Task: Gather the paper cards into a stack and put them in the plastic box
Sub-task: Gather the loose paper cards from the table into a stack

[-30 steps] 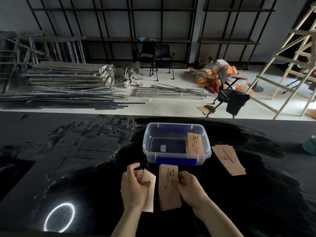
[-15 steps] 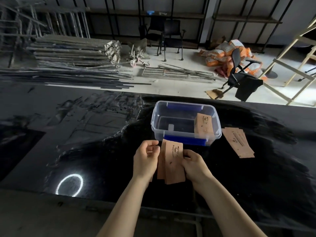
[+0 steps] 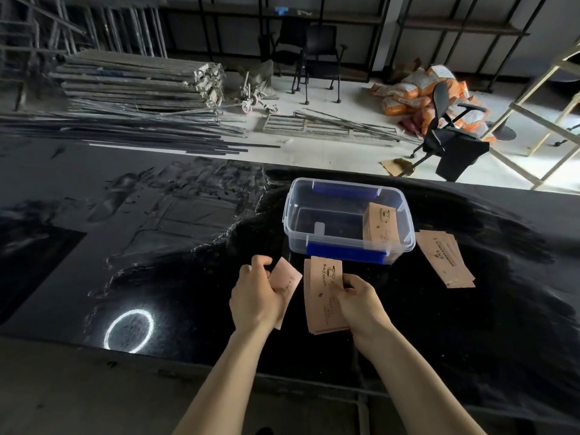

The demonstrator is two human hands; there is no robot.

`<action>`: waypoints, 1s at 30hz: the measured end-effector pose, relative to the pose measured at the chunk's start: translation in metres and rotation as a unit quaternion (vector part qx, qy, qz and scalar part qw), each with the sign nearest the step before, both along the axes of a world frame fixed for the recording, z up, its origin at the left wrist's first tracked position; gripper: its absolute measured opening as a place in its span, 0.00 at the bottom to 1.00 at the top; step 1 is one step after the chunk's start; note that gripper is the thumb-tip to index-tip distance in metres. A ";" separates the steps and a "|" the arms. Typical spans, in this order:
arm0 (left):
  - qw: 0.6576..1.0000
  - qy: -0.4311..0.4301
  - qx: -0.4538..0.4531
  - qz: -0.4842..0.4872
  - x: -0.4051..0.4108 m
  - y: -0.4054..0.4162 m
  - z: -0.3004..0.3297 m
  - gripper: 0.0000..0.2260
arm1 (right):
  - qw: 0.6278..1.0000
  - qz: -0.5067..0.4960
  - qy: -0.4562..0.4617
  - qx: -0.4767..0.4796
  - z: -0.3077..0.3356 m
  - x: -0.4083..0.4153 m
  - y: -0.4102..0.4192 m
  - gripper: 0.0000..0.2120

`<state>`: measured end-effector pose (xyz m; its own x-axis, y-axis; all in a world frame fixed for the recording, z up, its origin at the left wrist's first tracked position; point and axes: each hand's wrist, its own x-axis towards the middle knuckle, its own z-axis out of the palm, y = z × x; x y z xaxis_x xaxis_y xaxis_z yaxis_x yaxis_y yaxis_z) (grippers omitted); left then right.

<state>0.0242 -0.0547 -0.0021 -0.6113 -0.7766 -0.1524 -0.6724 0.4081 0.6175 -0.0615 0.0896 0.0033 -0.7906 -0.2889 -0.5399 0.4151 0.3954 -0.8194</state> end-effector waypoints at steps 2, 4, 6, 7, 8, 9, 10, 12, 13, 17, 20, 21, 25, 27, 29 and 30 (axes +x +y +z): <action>0.994 0.067 0.083 0.036 -0.003 -0.003 0.003 0.18 | 1.000 -0.010 -0.013 -0.011 0.001 0.001 -0.002 0.12; 0.972 0.129 0.188 0.061 -0.005 -0.002 0.003 0.16 | 0.999 -0.018 -0.018 -0.029 0.002 0.003 -0.005 0.10; 0.946 0.163 0.269 0.073 -0.007 0.004 0.005 0.15 | 0.999 -0.026 -0.020 -0.040 0.004 0.006 -0.008 0.09; 0.936 0.173 0.294 0.080 -0.008 0.006 0.005 0.15 | 0.998 -0.030 -0.020 -0.044 0.005 0.007 -0.009 0.08; 0.926 0.183 0.318 0.088 -0.010 0.008 0.005 0.14 | 0.998 -0.033 -0.019 -0.048 0.005 0.008 -0.010 0.07; 0.915 0.194 0.341 0.093 -0.011 0.010 0.005 0.14 | 0.998 -0.034 -0.019 -0.052 0.006 0.009 -0.011 0.07; 0.906 0.202 0.360 0.091 -0.012 0.012 0.006 0.13 | 0.998 -0.033 -0.018 -0.055 0.006 0.008 -0.011 0.06; 0.905 0.202 0.369 0.061 -0.011 0.016 0.008 0.12 | 0.997 -0.032 -0.018 -0.065 0.008 0.008 -0.011 0.06; 0.918 0.189 0.348 0.033 -0.010 0.017 0.008 0.14 | 0.997 -0.036 -0.018 -0.072 0.008 0.008 -0.010 0.06; 0.955 0.120 0.265 -0.057 -0.009 0.022 0.008 0.27 | 0.997 -0.044 0.011 -0.061 0.001 0.007 -0.003 0.05; 0.945 0.110 0.302 -0.058 -0.014 0.029 0.006 0.30 | 0.999 -0.006 0.011 -0.049 -0.002 0.000 0.014 0.07; 0.942 0.102 0.315 -0.060 -0.017 0.033 0.005 0.28 | 0.999 0.006 0.013 -0.039 -0.001 -0.003 0.022 0.08; 0.929 0.067 0.357 -0.069 -0.039 0.061 -0.001 0.24 | 0.999 0.012 0.030 -0.009 0.004 -0.023 0.058 0.15; 0.925 0.057 0.365 -0.086 -0.054 0.079 -0.004 0.25 | 0.999 -0.003 0.040 0.007 0.007 -0.033 0.077 0.16; 0.924 0.049 0.365 -0.104 -0.072 0.098 -0.005 0.25 | 0.998 -0.031 0.050 0.021 0.006 -0.044 0.095 0.16; 0.924 0.045 0.364 -0.111 -0.081 0.107 -0.003 0.24 | 0.997 -0.051 0.053 0.027 0.005 -0.049 0.104 0.15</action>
<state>-0.0571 0.0524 -0.0053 -0.7791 -0.3420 -0.5254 -0.5544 -0.0153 0.8321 -0.1106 0.1937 0.0086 -0.8679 -0.1779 -0.4638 0.3667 0.4003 -0.8398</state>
